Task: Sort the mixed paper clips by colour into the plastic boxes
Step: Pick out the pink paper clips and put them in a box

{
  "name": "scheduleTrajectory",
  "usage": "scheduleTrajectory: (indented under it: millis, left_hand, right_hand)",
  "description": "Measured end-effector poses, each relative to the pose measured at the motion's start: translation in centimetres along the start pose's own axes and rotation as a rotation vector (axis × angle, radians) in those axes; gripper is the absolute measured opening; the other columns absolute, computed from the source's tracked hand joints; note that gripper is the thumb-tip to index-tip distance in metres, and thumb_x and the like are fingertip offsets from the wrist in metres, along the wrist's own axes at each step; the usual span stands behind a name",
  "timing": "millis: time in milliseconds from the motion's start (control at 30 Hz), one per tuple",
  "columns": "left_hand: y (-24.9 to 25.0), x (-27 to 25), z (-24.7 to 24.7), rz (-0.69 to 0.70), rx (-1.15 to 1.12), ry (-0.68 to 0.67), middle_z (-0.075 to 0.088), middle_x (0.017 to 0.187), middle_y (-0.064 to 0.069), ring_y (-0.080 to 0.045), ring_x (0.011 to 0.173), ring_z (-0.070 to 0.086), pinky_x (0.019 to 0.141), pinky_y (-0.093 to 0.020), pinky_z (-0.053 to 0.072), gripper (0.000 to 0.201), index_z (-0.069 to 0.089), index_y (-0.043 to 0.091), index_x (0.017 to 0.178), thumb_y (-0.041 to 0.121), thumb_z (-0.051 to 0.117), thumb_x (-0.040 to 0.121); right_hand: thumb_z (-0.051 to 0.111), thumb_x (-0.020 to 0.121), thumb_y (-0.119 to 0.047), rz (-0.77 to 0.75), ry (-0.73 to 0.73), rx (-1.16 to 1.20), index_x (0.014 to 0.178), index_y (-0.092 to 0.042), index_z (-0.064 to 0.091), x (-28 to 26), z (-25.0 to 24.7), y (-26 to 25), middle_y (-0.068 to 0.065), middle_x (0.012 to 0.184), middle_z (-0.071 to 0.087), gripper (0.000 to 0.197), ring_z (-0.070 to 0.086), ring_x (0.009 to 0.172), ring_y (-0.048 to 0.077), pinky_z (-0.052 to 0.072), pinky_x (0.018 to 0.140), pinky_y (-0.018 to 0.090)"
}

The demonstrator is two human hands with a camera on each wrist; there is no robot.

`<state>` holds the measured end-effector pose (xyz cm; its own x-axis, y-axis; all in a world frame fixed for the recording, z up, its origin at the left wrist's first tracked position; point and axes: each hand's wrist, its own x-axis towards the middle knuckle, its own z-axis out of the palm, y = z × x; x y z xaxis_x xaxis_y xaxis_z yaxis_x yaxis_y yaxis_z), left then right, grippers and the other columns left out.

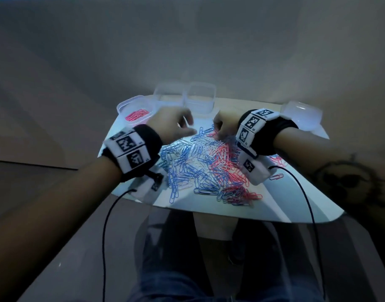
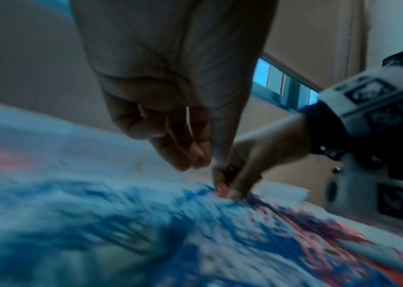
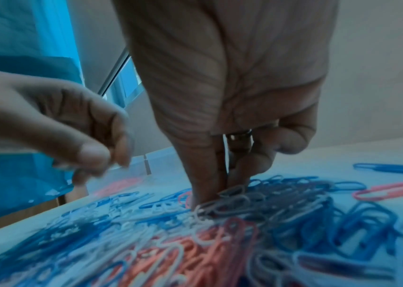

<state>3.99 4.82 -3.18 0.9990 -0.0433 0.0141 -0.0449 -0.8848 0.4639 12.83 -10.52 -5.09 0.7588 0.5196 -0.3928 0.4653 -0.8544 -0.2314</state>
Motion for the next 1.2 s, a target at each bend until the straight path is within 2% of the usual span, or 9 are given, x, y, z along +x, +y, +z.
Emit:
scheduleTrajectory:
  millis: [67, 200, 367, 500, 733, 867, 1000, 1100, 1200]
  left_hand:
    - [1.4, 1.2, 1.6, 0.015, 0.094, -0.144, 0.067, 0.095, -0.008, -0.02, 0.086, 0.059, 0.071, -0.022, 0.038, 0.019, 0.067, 0.007, 0.099, 0.02, 0.065, 0.086]
    - [3.0, 3.3, 3.5, 0.003, 0.153, -0.209, 0.066, 0.108, -0.009, -0.022, 0.101, 0.059, 0.079, -0.023, 0.04, 0.021, 0.068, 0.009, 0.106, 0.014, 0.06, 0.088]
    - [3.2, 3.8, 3.0, -0.021, 0.032, -0.243, 0.06, 0.089, -0.003, -0.01, 0.083, 0.049, 0.069, -0.017, 0.033, 0.019, 0.07, 0.009, 0.102, 0.015, 0.065, 0.085]
    - [3.2, 2.8, 2.0, -0.046, -0.099, -0.219, 0.054, 0.071, 0.002, -0.01, 0.067, 0.047, 0.057, -0.017, 0.034, 0.011, 0.064, 0.012, 0.093, 0.021, 0.058, 0.091]
    - [4.3, -0.3, 2.6, -0.458, -1.414, -0.122, 0.061, 0.089, 0.002, -0.01, 0.081, 0.057, 0.067, -0.023, 0.045, 0.048, 0.055, 0.017, 0.094, 0.052, 0.024, 0.097]
    - [5.2, -1.3, 4.1, -0.404, -2.051, -0.025, 0.066, 0.085, -0.009, -0.018, 0.077, 0.064, 0.068, -0.028, 0.056, 0.053, 0.053, 0.006, 0.102, 0.048, 0.021, 0.099]
    - [3.6, -2.8, 4.6, -0.408, -2.334, 0.121, 0.07, 0.082, -0.02, -0.031, 0.071, 0.071, 0.063, -0.036, 0.058, 0.047, 0.058, -0.004, 0.094, 0.026, 0.023, 0.102]
    - [1.2, -4.6, 5.1, -0.37, -2.47, 0.195, 0.071, 0.084, -0.022, -0.034, 0.072, 0.071, 0.058, -0.038, 0.058, 0.047, 0.06, -0.007, 0.094, 0.022, 0.023, 0.102]
    - [-0.4, -5.9, 5.8, -0.395, -2.479, 0.248, 0.072, 0.089, -0.02, -0.032, 0.076, 0.072, 0.057, -0.037, 0.059, 0.053, 0.066, -0.009, 0.09, 0.022, 0.025, 0.101]
  right_hand:
    - [0.072, 0.079, -0.016, -0.005, -0.016, 0.061, 0.061, -0.02, 0.05, -0.1, 0.0, 0.4, -0.004, 0.062, 0.051, 0.029, 0.049, 0.065, 0.015, 0.038, 0.057, 0.024]
    - [0.072, 0.079, -0.013, 0.0, -0.034, 0.219, 0.062, -0.023, 0.051, -0.8, 0.0, 1.5, -0.005, 0.063, 0.052, 0.029, 0.045, 0.059, 0.009, 0.035, 0.057, 0.022]
    - [0.069, 0.081, -0.015, 0.011, -0.031, 0.469, 0.073, -0.02, 0.061, -2.3, -0.5, 2.8, -0.003, 0.063, 0.051, 0.013, 0.042, 0.056, 0.006, 0.035, 0.043, 0.012]
    - [0.06, 0.089, -0.014, -0.025, -0.08, 0.66, 0.073, -0.019, 0.056, -3.8, -1.1, 2.6, -0.003, 0.067, 0.049, 0.016, 0.038, 0.06, 0.006, 0.026, 0.052, 0.018]
    - [0.057, 0.09, -0.012, -0.08, 0.034, 0.95, 0.075, -0.015, 0.056, -6.5, -1.7, 0.7, 0.001, 0.068, 0.054, 0.015, 0.044, 0.047, -0.001, 0.027, 0.039, 0.01]
    - [0.064, 0.086, -0.016, -0.164, 0.125, 0.804, 0.093, -0.01, 0.068, -7.1, -0.8, -2.4, 0.0, 0.066, 0.056, 0.011, 0.047, 0.053, 0.005, 0.029, 0.042, 0.015]
    - [0.067, 0.083, -0.013, -0.131, 0.405, 0.661, 0.099, -0.002, 0.069, -6.6, -1.2, -1.1, -0.006, 0.062, 0.05, 0.019, 0.042, 0.053, 0.002, 0.034, 0.05, 0.016]
    - [0.069, 0.08, -0.014, -0.117, 0.181, 0.154, 0.109, -0.011, 0.068, -6.3, -0.2, -0.4, -0.001, 0.085, 0.058, 0.029, 0.05, 0.076, 0.011, 0.033, 0.07, 0.02]
    - [0.067, 0.082, -0.02, -0.12, 0.104, -0.155, 0.114, -0.023, 0.064, -5.5, 1.6, -0.5, 0.001, 0.114, 0.059, 0.032, 0.054, 0.105, 0.019, 0.036, 0.074, 0.025]
